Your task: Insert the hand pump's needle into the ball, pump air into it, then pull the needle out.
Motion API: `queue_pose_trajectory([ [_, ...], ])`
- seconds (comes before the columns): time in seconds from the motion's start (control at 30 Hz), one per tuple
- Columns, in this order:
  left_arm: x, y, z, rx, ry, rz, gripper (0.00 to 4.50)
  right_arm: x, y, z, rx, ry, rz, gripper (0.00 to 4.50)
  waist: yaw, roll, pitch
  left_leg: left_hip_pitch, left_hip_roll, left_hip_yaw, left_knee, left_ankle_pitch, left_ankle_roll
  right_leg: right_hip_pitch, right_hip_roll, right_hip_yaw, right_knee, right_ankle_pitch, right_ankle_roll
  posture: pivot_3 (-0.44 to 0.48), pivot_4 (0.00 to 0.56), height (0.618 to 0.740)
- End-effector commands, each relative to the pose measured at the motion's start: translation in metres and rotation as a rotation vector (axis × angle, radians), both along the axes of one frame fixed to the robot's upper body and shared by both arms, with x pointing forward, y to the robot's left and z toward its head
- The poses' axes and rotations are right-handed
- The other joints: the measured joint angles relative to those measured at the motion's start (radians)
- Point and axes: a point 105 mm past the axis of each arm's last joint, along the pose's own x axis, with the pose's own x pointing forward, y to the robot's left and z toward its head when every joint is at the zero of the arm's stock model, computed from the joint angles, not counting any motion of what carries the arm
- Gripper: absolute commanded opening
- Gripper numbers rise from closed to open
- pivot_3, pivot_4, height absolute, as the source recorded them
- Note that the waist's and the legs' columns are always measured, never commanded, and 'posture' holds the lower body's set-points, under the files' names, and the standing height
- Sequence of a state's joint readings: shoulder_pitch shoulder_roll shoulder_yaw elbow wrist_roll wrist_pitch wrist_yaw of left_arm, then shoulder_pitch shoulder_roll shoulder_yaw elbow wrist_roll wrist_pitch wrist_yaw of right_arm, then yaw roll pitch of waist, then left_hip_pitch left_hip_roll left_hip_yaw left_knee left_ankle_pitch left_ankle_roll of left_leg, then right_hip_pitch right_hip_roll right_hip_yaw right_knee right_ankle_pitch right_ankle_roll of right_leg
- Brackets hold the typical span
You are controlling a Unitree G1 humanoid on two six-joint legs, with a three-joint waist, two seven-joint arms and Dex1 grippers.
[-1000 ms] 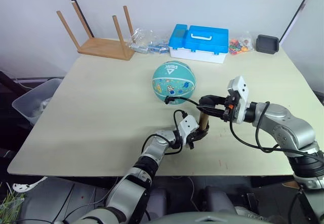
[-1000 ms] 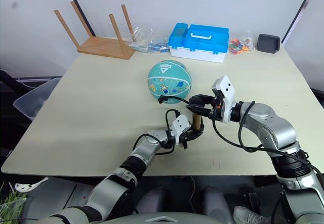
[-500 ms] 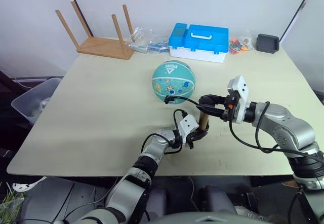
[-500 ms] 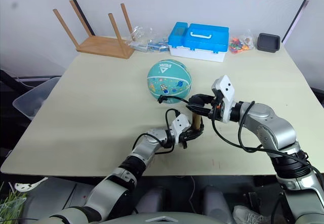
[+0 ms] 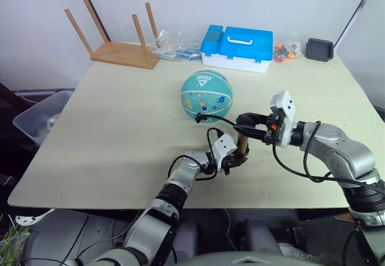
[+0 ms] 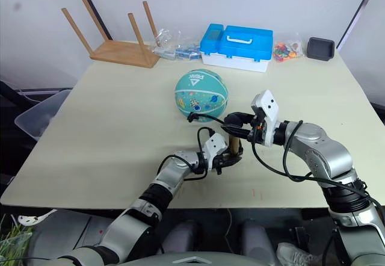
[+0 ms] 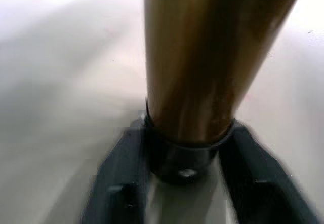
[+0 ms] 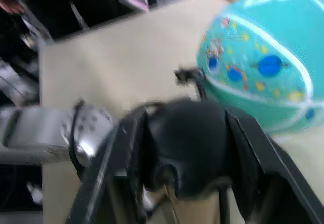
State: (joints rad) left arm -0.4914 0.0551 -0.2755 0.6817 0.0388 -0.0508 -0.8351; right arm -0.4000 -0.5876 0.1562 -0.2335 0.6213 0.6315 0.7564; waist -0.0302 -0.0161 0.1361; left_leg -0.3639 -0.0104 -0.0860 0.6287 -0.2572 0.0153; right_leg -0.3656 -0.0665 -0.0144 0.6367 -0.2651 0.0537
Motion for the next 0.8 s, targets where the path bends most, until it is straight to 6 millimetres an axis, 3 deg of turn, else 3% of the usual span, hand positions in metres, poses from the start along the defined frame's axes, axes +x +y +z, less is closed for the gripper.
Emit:
queue_pose_trajectory([
  [0.03, 0.002, 0.003, 0.011, -0.046, -0.001, 0.011, 3.94, -0.005, -0.018, -0.066, -0.174, 0.233, -0.084, 1.59, 0.002, 0.000, 0.001, 0.000, 0.000, 0.000, 0.000, 0.000, 0.000, 0.000, 0.000, 0.000, 0.000, 0.000, 0.000, 0.000, 0.150, 0.740],
  [0.07, 0.002, 0.003, 0.013, -0.051, -0.003, 0.010, 4.40, -0.005, -0.018, -0.065, -0.174, 0.232, -0.085, 1.59, 0.003, 0.000, 0.001, 0.000, 0.000, 0.000, 0.000, 0.000, 0.000, 0.000, 0.000, 0.000, 0.000, 0.000, 0.000, 0.000, 0.150, 0.740],
  [0.37, -0.003, 0.021, 0.039, -0.079, -0.022, -0.006, 4.44, -0.002, -0.021, -0.049, -0.176, 0.175, -0.091, 1.59, 0.017, 0.001, 0.007, -0.001, 0.000, 0.000, 0.001, 0.000, 0.000, 0.000, -0.001, 0.000, 0.000, 0.000, 0.000, 0.000, 0.150, 0.740],
  [0.5, -0.013, 0.031, 0.054, -0.089, -0.023, -0.043, 4.44, -0.003, -0.019, -0.032, -0.181, 0.116, -0.071, 1.59, 0.020, 0.002, 0.011, -0.004, -0.002, 0.000, 0.001, 0.000, 0.000, -0.003, -0.004, 0.000, 0.000, 0.000, 0.000, 0.000, 0.150, 0.740],
  [0.6, -0.020, 0.044, 0.069, -0.099, -0.036, -0.065, 4.44, -0.008, -0.015, -0.007, -0.197, 0.036, -0.042, 1.59, 0.020, 0.004, 0.013, -0.018, -0.003, 0.000, 0.005, 0.001, -0.001, -0.015, -0.004, 0.000, 0.002, 0.004, -0.002, 0.000, 0.150, 0.740],
  [0.8, -0.030, 0.066, 0.083, -0.097, -0.047, -0.067, 4.44, -0.016, -0.011, 0.033, -0.255, -0.086, -0.002, 1.59, 0.029, 0.010, 0.025, -0.023, -0.004, 0.000, 0.005, 0.001, -0.001, -0.018, -0.006, 0.000, 0.000, 0.004, -0.002, 0.000, 0.150, 0.740],
])
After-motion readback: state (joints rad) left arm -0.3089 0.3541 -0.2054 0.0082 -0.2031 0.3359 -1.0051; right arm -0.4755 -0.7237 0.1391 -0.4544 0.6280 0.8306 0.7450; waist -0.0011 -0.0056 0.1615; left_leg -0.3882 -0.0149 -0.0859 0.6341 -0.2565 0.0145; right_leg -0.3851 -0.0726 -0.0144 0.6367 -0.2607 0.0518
